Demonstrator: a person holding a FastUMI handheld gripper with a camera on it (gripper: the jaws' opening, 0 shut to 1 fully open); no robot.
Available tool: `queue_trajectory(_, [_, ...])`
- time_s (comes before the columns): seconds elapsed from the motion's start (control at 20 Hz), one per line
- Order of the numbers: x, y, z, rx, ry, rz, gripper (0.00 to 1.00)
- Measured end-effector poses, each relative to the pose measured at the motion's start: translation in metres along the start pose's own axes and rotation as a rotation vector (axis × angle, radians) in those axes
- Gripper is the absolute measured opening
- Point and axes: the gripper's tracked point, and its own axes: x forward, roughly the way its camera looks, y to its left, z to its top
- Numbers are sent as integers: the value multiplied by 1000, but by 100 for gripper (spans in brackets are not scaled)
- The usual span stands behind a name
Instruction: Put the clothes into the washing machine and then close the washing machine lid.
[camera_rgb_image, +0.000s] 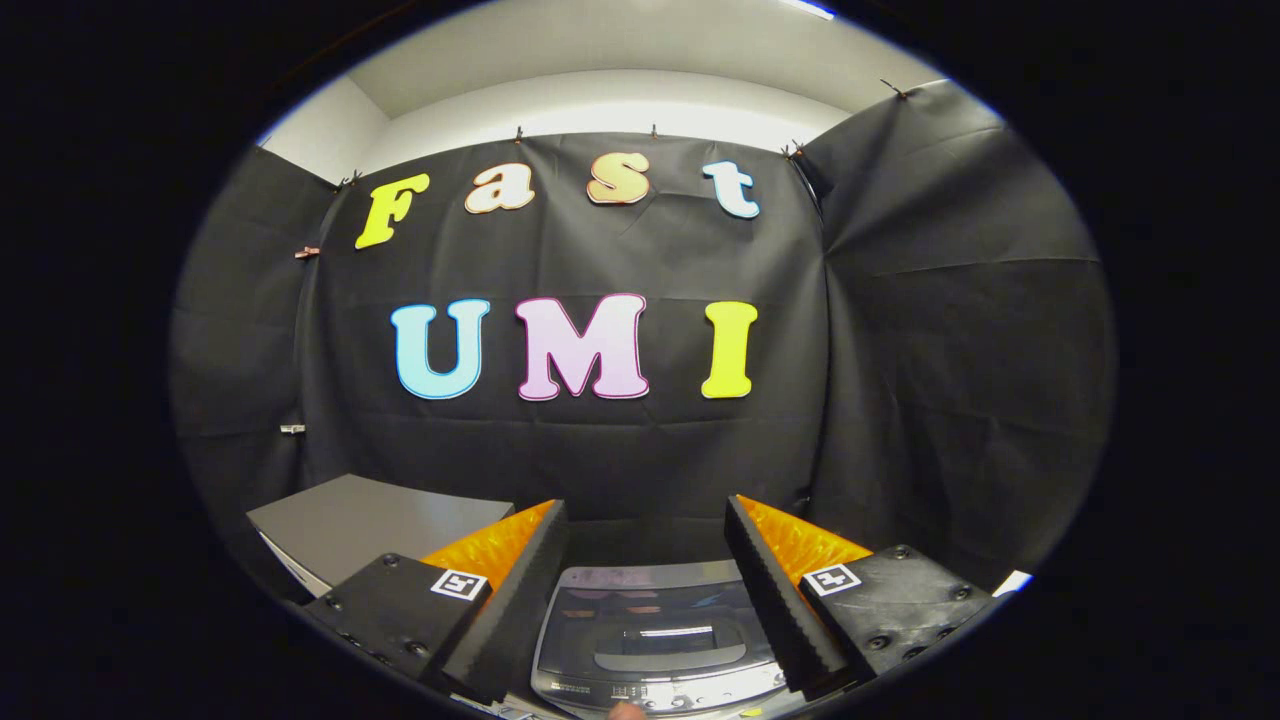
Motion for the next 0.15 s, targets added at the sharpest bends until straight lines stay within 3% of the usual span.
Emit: queue_trajectory(0.15, [-1,1,0,-2,-1,5,99])
